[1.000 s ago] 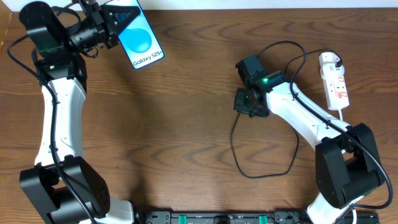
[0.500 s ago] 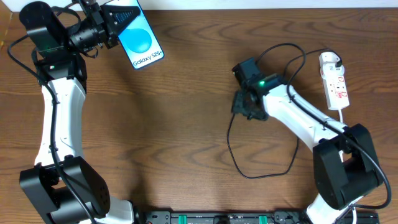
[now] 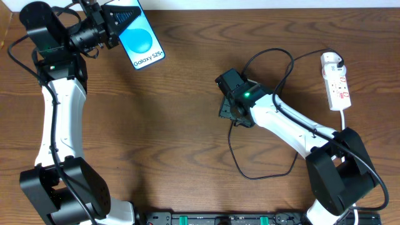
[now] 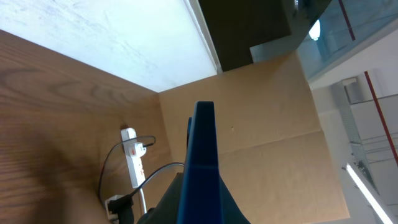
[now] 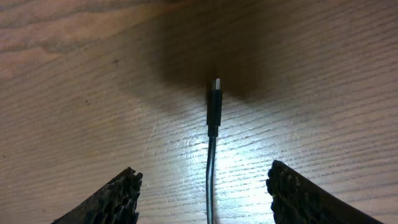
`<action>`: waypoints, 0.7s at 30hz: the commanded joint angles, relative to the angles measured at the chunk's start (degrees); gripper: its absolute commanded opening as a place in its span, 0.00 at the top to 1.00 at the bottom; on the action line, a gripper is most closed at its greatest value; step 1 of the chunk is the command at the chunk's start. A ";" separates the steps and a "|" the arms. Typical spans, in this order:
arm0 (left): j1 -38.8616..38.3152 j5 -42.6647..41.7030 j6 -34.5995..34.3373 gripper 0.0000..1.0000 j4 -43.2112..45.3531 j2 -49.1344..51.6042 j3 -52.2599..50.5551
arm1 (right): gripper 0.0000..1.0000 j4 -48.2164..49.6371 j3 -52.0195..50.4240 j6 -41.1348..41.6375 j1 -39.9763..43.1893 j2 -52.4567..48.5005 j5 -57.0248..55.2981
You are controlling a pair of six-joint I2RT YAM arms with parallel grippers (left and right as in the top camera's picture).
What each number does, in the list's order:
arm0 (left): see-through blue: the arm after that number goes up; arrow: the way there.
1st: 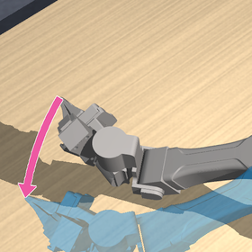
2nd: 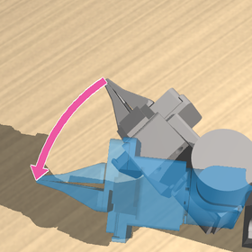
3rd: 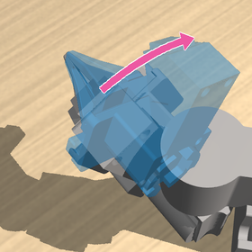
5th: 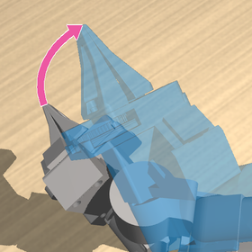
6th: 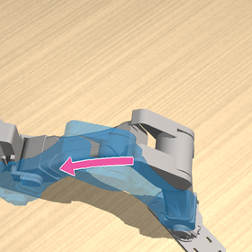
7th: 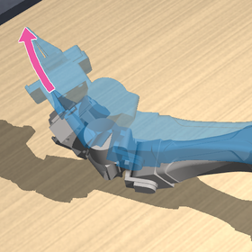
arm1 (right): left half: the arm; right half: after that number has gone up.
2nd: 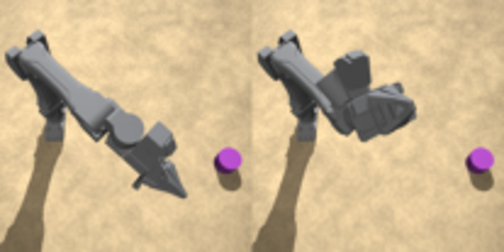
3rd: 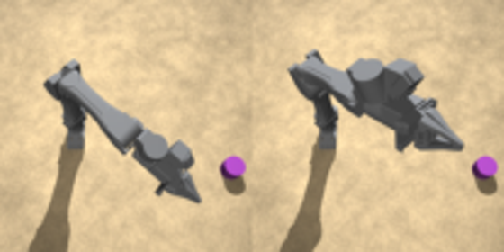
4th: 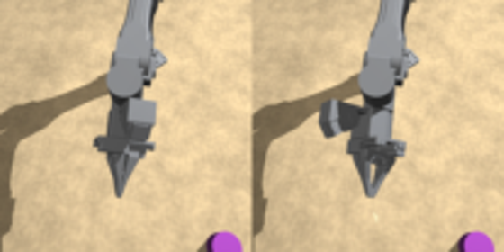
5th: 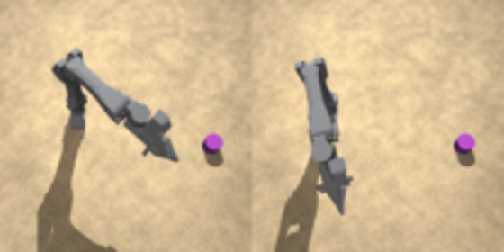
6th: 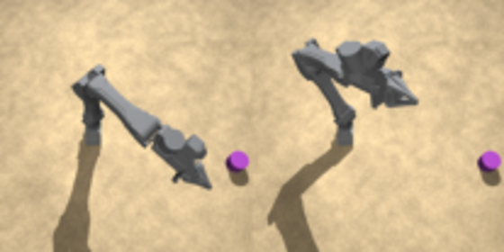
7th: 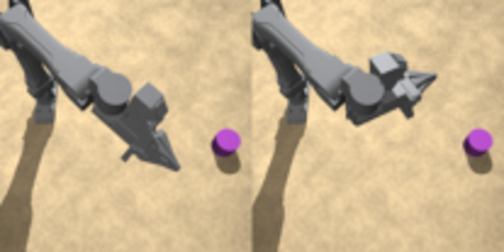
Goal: Plug charger to phone and switch on socket
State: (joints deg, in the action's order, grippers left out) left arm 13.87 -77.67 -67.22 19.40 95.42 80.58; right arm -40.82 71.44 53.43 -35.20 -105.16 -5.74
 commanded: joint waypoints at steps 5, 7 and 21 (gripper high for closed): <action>0.31 -0.39 0.79 0.93 0.44 -0.46 0.63 | 0.35 1.22 -0.42 0.96 -0.31 -4.63 -1.38; 0.31 -0.39 0.79 0.93 0.44 -0.46 0.63 | 0.37 2.43 -0.42 -0.31 -0.31 -6.03 -1.42; 0.31 -1.40 2.10 0.92 0.44 -0.46 0.63 | 0.76 3.82 -0.42 -0.28 -0.04 -9.33 0.11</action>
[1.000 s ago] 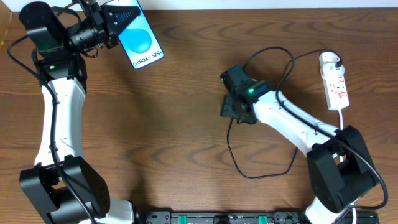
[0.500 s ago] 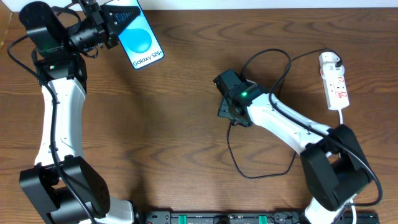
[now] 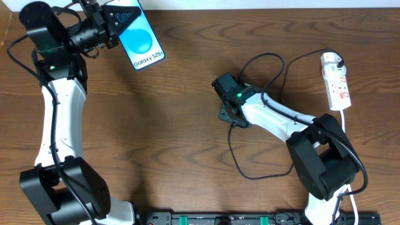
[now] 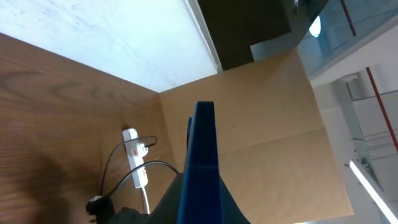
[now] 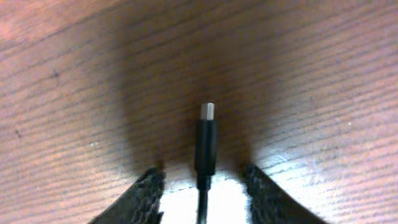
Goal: Plug charger to phone and switch on socket
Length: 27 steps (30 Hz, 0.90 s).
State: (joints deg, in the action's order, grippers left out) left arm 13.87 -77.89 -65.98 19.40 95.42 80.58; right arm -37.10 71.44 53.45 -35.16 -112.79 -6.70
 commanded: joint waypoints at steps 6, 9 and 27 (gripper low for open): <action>0.31 -1.18 0.81 0.92 0.44 -0.46 0.63 | 0.99 0.44 -0.42 -0.35 0.04 -1.70 4.46; 0.31 -1.20 0.81 0.93 0.44 -0.46 0.63 | 0.99 3.72 -0.39 -4.83 0.87 -1.70 12.26; 0.31 -1.16 0.79 0.93 0.44 -0.46 0.63 | 0.99 53.44 -0.31 -18.60 7.23 -1.64 88.19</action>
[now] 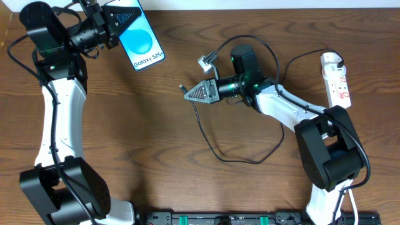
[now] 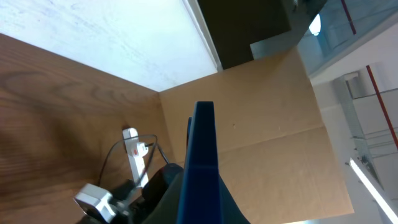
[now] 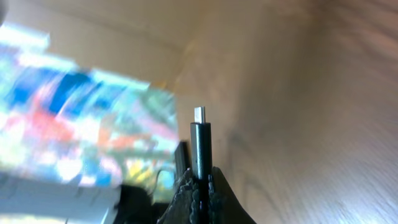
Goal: Plug charger to phone and switch on socket
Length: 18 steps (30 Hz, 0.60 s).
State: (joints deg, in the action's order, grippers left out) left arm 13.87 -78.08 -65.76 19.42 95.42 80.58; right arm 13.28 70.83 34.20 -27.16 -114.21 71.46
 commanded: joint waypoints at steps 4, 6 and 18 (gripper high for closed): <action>0.31 -0.96 0.57 0.93 0.42 -0.46 0.63 | 0.99 21.90 0.31 10.10 -2.93 -0.22 12.28; 0.31 -0.96 0.57 0.92 0.42 -0.46 0.63 | 0.99 30.80 0.31 15.76 -3.37 -0.22 12.02; 0.31 3.63 0.52 0.92 0.42 -0.46 0.63 | 0.99 46.14 0.31 30.80 -3.17 -0.22 7.02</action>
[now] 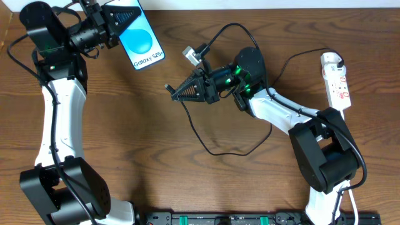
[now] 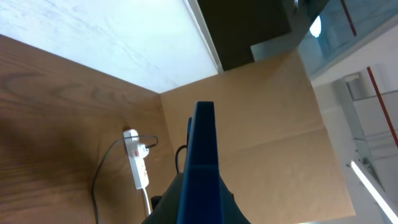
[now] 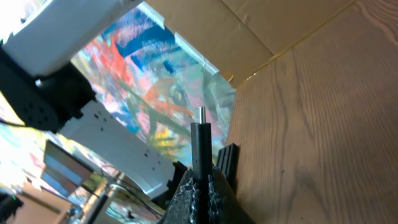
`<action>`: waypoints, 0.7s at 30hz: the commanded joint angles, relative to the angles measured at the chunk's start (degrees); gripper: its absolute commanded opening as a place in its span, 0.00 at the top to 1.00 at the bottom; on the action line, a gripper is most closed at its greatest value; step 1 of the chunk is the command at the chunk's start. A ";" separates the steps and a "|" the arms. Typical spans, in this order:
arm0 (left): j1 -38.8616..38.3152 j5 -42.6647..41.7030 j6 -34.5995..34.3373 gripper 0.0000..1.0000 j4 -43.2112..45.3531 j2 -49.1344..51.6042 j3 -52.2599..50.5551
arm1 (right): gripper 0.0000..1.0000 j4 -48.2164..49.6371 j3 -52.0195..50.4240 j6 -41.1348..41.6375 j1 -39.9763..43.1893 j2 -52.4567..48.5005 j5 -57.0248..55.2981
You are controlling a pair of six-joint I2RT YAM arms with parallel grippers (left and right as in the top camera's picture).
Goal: Plug charger to phone and switch on socket
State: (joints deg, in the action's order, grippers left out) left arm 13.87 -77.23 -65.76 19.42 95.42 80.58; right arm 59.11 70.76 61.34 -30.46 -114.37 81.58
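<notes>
My left gripper (image 1: 120, 26) is shut on a blue phone (image 1: 141, 39), held up at the back left with its screen facing the overhead camera; the left wrist view shows the phone (image 2: 200, 158) edge-on between the fingers. My right gripper (image 1: 176, 95) is shut on the black charger plug (image 3: 199, 146), its metal tip pointing left toward the phone, a short gap below and right of the phone's lower end. The black cable (image 1: 206, 142) loops over the table. The white socket strip (image 1: 335, 81) lies at the far right.
The socket strip (image 2: 135, 158) also shows in the left wrist view with a plug in it. A cardboard wall (image 2: 267, 130) stands behind the wooden table (image 1: 156, 162). A black rail (image 1: 219, 219) runs along the front edge.
My right gripper, still shut on the plug, has moved further left and slightly down, nearer the phone's lower end. The cable loop has shifted with it. The left arm holds still.
My right gripper stood open over the plug lying on the table mid-right, then lower with its fingers either side of the plug. Later it was shut on the plug, lifted and pointed left. Now it is closer to the phone, which my left gripper held throughout.
</notes>
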 commanded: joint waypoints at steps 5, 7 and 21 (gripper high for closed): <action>0.31 6.01 0.55 0.93 0.39 -0.46 0.63 | 0.99 4.35 0.39 8.02 0.13 -0.07 -5.38; 0.31 7.15 0.59 0.93 0.39 -0.46 0.63 | 0.99 9.57 0.39 11.30 0.15 -0.07 -5.77; -1.88 7.45 5.81 0.93 -0.28 -0.46 0.63 | 0.99 11.39 0.48 13.40 1.18 -0.07 -10.12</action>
State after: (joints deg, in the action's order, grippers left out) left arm 12.67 -70.11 -63.13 19.20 95.42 80.58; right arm 70.19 70.74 74.02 -30.24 -114.37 73.43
